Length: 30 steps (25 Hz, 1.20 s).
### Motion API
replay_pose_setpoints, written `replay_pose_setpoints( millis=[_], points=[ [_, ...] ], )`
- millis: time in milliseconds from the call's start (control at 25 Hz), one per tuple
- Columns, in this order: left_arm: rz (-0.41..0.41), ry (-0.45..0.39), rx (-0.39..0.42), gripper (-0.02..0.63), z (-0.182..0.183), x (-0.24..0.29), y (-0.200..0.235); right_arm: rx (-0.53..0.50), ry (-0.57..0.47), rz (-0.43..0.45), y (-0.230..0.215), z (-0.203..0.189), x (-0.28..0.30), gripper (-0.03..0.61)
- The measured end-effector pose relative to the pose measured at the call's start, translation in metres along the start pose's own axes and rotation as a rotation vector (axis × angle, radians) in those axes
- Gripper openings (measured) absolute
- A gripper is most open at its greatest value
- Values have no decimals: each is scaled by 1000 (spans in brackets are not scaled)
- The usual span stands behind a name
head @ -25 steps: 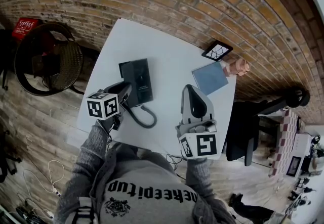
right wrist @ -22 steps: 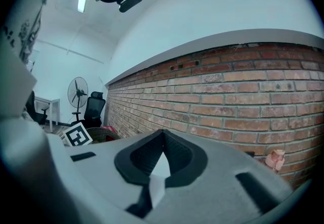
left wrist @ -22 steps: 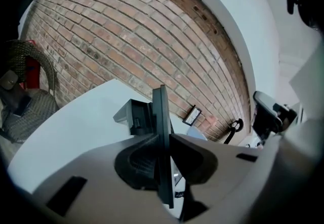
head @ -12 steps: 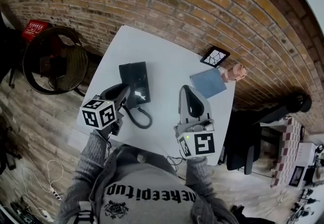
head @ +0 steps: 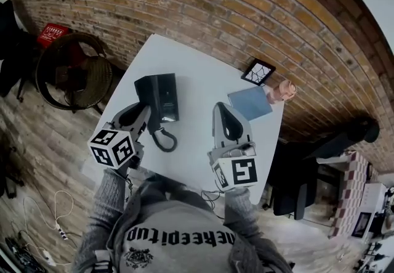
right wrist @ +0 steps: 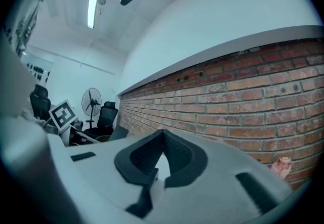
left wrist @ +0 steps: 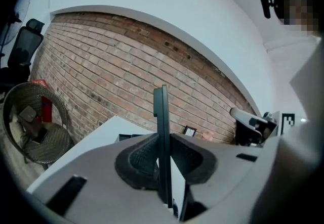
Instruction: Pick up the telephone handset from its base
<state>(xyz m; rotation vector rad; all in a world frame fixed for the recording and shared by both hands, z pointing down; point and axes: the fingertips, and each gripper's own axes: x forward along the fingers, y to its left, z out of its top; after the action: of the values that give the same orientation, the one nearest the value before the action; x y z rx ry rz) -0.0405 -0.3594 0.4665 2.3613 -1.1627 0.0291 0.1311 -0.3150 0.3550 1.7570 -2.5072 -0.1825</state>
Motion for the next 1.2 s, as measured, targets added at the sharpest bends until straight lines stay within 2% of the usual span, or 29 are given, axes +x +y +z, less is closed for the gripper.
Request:
replay_pose_setpoints(
  millis=[400, 560, 1200],
  points=[
    [39, -121, 57, 67, 25, -46, -37, 1, -41, 48, 6, 13, -27, 5],
    [65, -150, 101, 67, 30, -63, -49, 4, -56, 62, 10, 18, -37, 5],
    [163, -261, 156, 67, 39, -119, -82, -13, -96, 89, 19, 35, -80, 5]
  ],
)
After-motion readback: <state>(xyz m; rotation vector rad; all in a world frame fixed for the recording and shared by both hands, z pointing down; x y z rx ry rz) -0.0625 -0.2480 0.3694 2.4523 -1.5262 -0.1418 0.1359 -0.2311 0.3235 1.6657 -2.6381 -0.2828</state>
